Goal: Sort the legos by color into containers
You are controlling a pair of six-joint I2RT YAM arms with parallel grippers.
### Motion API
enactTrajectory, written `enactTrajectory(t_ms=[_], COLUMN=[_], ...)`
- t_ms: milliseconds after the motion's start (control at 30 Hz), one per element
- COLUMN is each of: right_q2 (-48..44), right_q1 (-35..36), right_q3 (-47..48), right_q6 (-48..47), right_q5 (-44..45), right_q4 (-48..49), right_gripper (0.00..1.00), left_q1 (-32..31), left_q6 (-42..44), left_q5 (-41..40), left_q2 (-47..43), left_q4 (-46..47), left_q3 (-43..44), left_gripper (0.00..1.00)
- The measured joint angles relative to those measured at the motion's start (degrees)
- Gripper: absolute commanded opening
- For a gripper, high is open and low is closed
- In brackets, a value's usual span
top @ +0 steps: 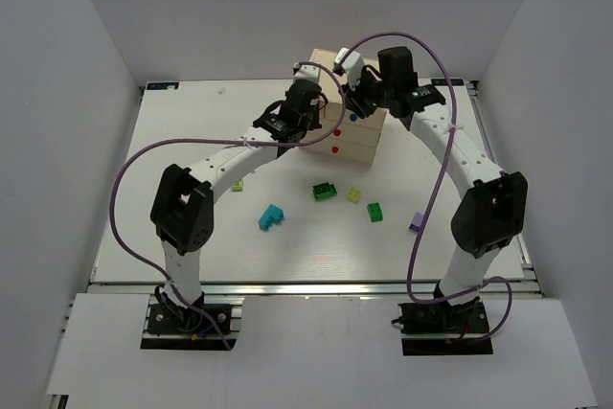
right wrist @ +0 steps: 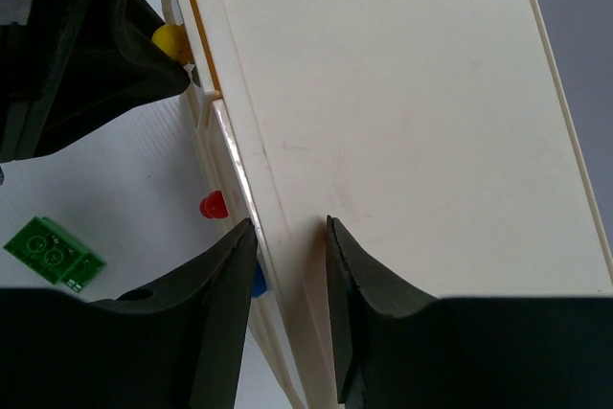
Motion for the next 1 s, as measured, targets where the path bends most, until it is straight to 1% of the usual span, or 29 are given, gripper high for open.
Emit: enactTrajectory(t_ms=[200, 400, 633, 1000], right_q2=[1.1, 2.0, 2.7, 3.7], right_q1=[0.1, 0.3, 0.3, 0.3], right_q3=[2.3, 3.7, 5.0, 5.3], right_q6=[1.4, 2.5, 2.9, 3.2], right_q5=[0.7, 1.7, 1.9, 3.0], right_q4=[-2.1, -2.9, -4.0, -2.2], right_gripper=[0.38, 0.38, 0.38, 0.38], left_q1=[0.0, 0.0, 0.0, -0.2], left_q6=[0.0, 0.0, 0.1, -0.1], left_q5=[0.7, 1.8, 2.3, 2.8], left_q2=[-1.4, -4.0, -4.7, -13.4], left_q4=[2.0, 0.5, -0.1, -1.1], left_q3=[-2.6, -4.6, -5.2, -9.7], left_gripper=[0.00, 0.00, 0.00, 0.00])
